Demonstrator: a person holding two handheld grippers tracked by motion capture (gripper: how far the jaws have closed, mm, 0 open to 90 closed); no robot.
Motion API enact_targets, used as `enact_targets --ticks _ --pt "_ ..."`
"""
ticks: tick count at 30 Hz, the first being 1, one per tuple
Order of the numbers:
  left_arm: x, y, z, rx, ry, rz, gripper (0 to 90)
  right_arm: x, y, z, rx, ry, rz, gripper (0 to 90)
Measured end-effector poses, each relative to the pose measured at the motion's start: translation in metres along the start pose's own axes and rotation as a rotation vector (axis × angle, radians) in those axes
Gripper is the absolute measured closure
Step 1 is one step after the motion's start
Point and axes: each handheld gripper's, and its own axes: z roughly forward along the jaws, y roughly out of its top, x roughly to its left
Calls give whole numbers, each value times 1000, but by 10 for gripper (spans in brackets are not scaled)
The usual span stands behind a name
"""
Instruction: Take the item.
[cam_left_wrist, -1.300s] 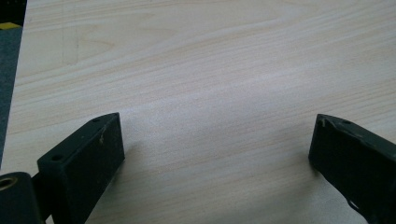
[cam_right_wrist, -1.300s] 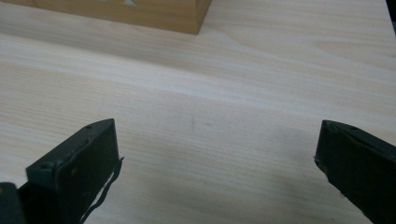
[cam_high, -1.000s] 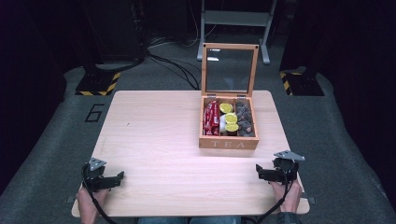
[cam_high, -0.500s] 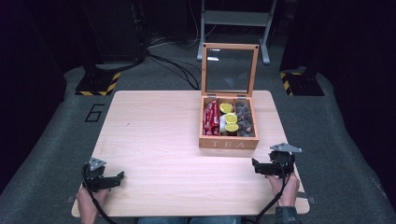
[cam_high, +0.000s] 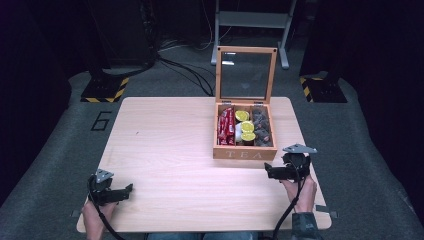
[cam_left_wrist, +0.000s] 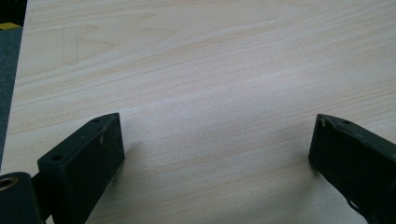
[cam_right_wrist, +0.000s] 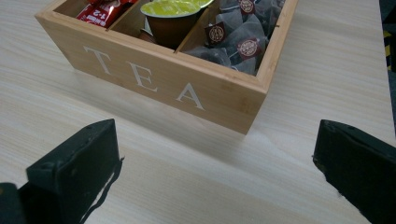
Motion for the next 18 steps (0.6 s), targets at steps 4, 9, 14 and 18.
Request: enact_targets --ticks 4,9,14,18 --pt "0 0 0 0 0 0 32 2 8 2 0 2 -5 0" --pt "0 0 0 0 0 -2 32 4 19 5 0 12 -18 0" --pt "0 0 0 0 0 -1 32 8 31 13 8 34 -29 0" --pt "0 0 0 0 -1 -1 32 9 37 17 16 39 -33 0"
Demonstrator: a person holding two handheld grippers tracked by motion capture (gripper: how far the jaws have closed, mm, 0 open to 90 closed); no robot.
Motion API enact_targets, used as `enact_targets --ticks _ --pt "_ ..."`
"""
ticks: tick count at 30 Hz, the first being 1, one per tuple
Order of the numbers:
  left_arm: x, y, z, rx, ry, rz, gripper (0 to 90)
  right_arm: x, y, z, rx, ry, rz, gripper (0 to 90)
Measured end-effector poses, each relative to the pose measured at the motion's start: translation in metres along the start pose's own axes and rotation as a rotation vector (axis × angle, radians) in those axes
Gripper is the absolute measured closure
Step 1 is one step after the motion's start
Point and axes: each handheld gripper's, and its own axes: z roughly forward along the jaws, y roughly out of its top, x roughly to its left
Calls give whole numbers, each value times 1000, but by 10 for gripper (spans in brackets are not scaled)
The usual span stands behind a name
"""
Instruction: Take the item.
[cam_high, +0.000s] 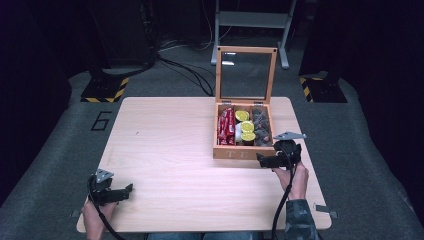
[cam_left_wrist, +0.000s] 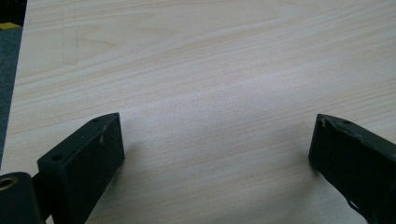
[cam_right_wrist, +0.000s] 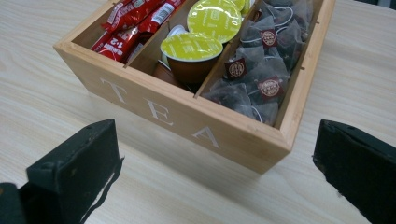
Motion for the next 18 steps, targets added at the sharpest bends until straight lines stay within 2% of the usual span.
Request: enact_targets --ticks 7,12,18 --pt "0 0 0 0 0 0 32 4 14 11 13 11 4 4" --pt "0 0 0 1 0 1 32 6 25 20 19 25 -11 13" --pt "0 0 0 1 0 1 32 9 32 30 29 28 -11 18"
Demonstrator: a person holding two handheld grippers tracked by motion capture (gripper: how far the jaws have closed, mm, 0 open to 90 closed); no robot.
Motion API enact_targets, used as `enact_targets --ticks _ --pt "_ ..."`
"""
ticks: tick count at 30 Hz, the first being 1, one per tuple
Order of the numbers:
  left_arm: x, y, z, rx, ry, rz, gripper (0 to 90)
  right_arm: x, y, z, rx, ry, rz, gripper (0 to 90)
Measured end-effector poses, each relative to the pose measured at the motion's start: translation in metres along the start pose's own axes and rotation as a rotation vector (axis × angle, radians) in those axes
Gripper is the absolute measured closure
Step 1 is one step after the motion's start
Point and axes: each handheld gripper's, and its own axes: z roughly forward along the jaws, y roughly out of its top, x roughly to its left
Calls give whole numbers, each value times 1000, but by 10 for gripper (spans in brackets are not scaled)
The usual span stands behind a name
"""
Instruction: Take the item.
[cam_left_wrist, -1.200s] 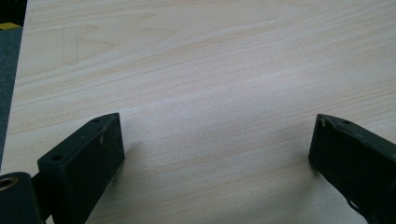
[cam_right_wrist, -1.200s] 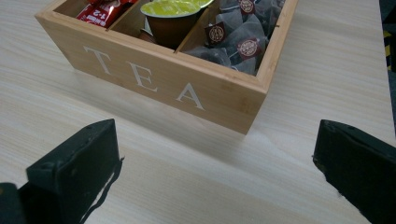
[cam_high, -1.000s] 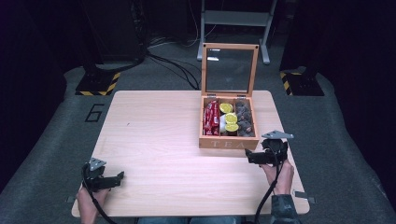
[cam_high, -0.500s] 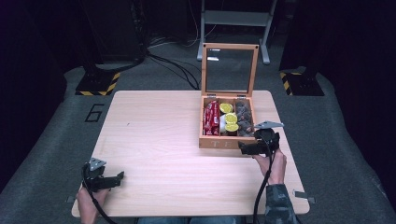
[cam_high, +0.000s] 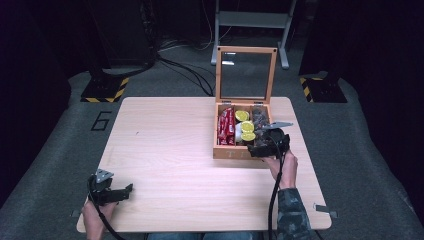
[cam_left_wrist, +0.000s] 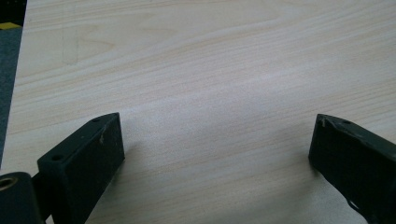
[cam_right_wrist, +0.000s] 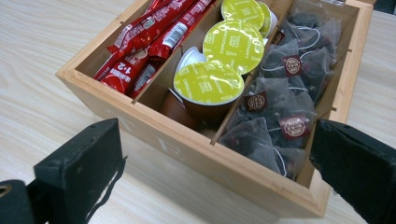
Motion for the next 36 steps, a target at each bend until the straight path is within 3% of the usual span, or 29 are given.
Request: enact_targets --ticks 11,22,25,36 --pt "0 0 0 0 0 -1 32 2 16 22 17 25 5 57" --pt "0 0 -1 7 0 9 32 8 29 48 61 -6 -13 148" --pt "0 0 -1 6 0 9 33 8 29 55 75 -32 -18 220" --pt "0 0 -1 5 -1 9 34 6 29 63 81 -53 -14 339"
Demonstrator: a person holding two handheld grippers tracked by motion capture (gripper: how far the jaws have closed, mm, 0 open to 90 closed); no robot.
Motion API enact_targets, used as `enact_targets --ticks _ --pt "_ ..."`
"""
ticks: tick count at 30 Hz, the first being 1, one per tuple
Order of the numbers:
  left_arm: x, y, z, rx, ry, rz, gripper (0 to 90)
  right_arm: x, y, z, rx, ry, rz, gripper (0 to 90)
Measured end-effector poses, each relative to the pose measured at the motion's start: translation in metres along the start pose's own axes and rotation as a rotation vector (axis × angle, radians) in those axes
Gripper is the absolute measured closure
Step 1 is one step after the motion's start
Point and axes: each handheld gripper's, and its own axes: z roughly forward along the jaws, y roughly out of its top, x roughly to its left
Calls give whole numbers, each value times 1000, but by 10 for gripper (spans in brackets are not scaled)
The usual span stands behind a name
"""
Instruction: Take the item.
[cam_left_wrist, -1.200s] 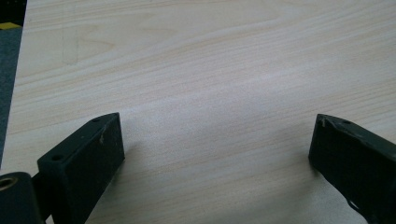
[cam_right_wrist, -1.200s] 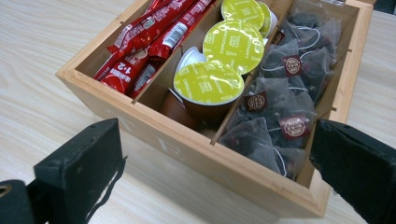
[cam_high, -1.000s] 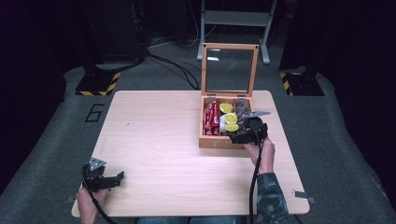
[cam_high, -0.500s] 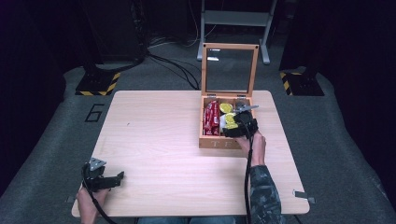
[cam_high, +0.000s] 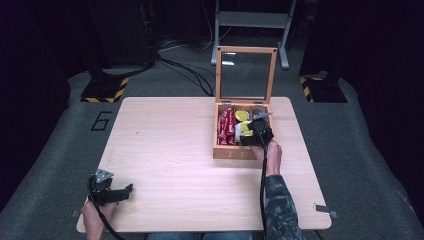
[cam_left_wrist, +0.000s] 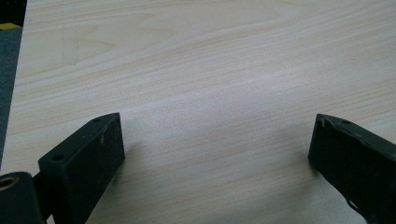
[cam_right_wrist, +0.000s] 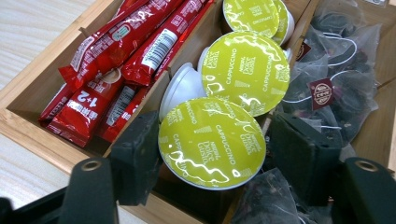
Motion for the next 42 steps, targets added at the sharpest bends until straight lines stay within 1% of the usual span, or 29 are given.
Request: enact_targets --ticks 1,3,5,6,15,18,21,28,29,31,34,39,42 --pt "0 0 0 0 0 0 34 1 0 0 3 4 3 350" --pt "0 0 0 0 0 0 34 2 1 2 10 -5 -18 364" --pt "0 0 0 0 0 0 34 4 1 2 16 -8 -26 366" --pt "0 0 0 0 0 0 34 4 1 3 11 -14 -26 367" --pt "0 0 0 0 0 0 35 4 2 4 15 -15 -30 366" --pt "0 0 0 -1 -1 0 36 3 1 4 18 -9 -28 366" --pt "-1 0 1 -9 -1 -11 36 3 1 4 17 -6 -23 366" --pt "-1 0 0 -8 1 -9 36 3 1 5 16 -7 -18 372" --pt "0 0 0 0 -2 1 36 3 1 5 16 -8 -18 372" --pt "0 0 0 0 -1 1 36 3 0 4 16 -7 -11 373" --pt "0 0 0 -1 -1 0 36 2 0 3 4 -4 -9 373" --pt "0 0 0 0 -2 0 36 2 -1 -3 -16 3 7 373" --pt "0 0 0 0 -1 0 36 2 -1 -7 -29 2 -2 373"
